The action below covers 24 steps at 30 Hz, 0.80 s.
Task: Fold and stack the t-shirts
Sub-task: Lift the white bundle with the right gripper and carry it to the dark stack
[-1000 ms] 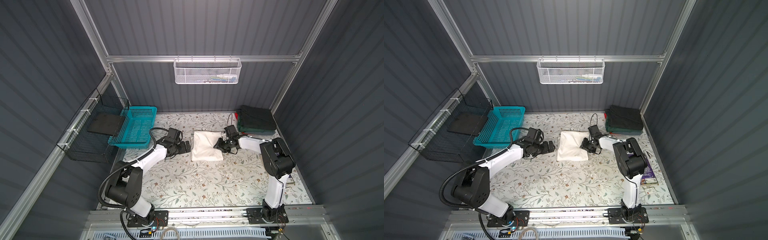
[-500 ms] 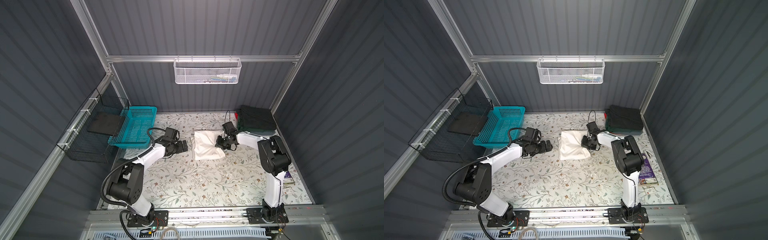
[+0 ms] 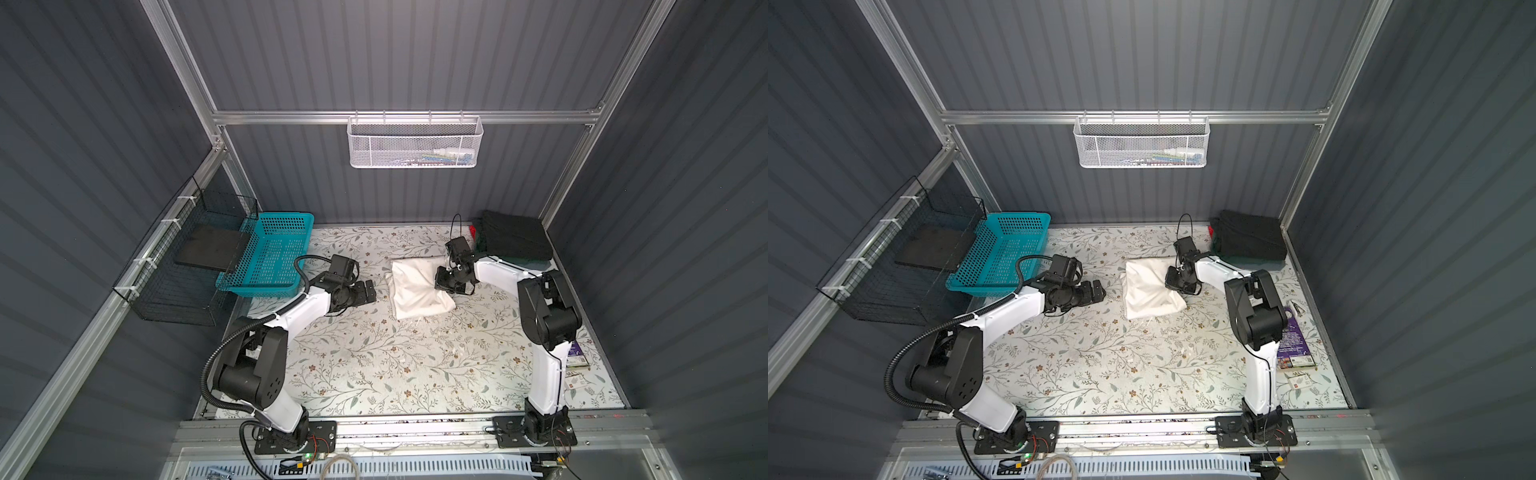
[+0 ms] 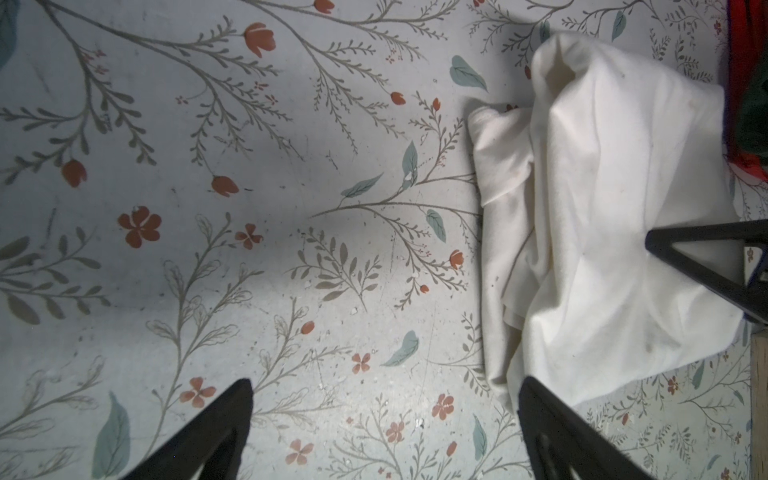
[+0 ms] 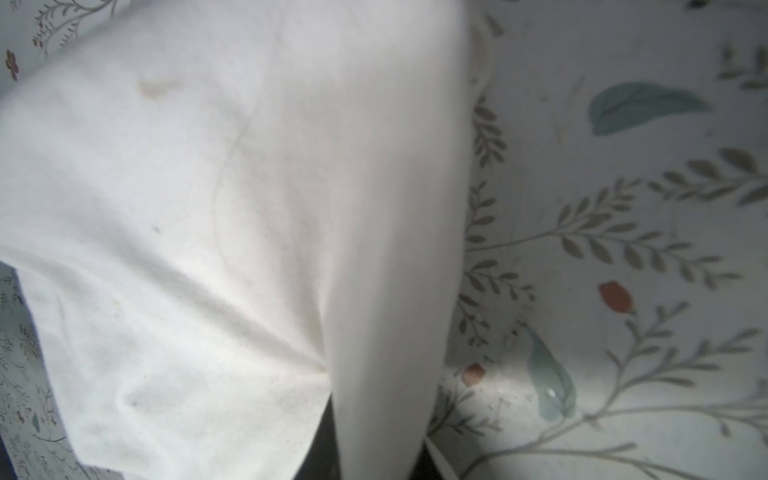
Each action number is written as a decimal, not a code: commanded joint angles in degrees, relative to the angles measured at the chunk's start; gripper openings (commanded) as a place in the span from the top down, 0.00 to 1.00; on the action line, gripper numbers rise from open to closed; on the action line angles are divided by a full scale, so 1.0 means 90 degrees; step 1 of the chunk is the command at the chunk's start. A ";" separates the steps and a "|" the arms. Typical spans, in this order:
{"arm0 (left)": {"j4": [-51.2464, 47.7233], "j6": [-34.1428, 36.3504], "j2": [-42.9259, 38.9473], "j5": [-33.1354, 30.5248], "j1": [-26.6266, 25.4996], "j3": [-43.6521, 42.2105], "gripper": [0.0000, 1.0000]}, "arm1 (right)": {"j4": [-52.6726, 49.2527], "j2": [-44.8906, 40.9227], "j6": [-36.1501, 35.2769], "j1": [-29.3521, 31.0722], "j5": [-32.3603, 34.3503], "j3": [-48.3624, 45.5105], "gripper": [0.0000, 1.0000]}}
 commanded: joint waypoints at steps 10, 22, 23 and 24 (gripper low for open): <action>-0.0098 0.0137 -0.0009 0.0097 0.0064 -0.0021 0.00 | -0.1557 0.0285 -0.1820 -0.0234 0.1353 0.1960 1.00; -0.0084 0.0113 0.0298 0.0152 0.0061 0.0152 0.00 | -0.2127 0.0803 -0.3005 -0.0556 0.2810 0.3515 1.00; -0.0088 0.0097 0.0330 0.0167 0.0064 0.0190 0.00 | -0.2092 0.0800 -0.3012 -0.0614 0.2731 0.3594 1.00; -0.0094 0.0098 0.0357 0.0183 0.0061 0.0234 0.00 | -0.2077 0.0808 -0.3020 -0.0662 0.2683 0.3665 1.00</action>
